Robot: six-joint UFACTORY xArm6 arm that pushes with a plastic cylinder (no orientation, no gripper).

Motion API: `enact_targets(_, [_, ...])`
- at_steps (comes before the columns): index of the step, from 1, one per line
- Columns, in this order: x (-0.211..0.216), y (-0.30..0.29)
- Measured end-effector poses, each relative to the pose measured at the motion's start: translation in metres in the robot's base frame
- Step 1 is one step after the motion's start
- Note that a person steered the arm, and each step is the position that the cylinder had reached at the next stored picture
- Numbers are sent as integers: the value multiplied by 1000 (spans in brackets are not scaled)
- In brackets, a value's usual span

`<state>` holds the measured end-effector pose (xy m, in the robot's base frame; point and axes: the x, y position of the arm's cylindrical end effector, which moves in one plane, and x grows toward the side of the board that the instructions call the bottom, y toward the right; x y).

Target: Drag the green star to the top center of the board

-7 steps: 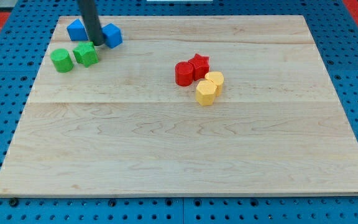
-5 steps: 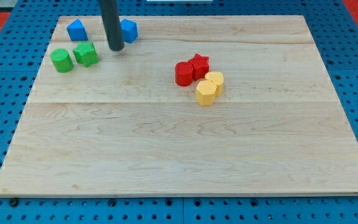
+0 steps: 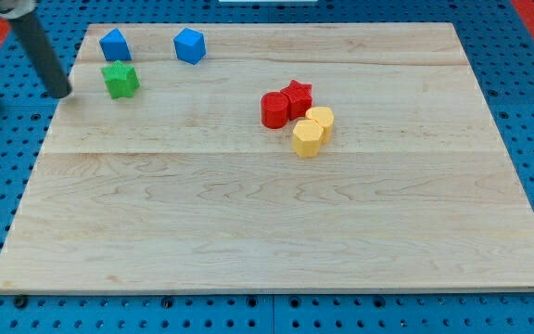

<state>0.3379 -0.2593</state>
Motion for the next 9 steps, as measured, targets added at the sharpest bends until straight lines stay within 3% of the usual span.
enact_targets(1, [0, 76])
enact_targets(2, [-8, 71])
enact_targets(3, [-30, 18])
enact_targets(4, [-40, 57])
enact_targets(5, [-25, 157])
enact_targets(6, [-27, 202])
enact_targets(9, [-55, 230])
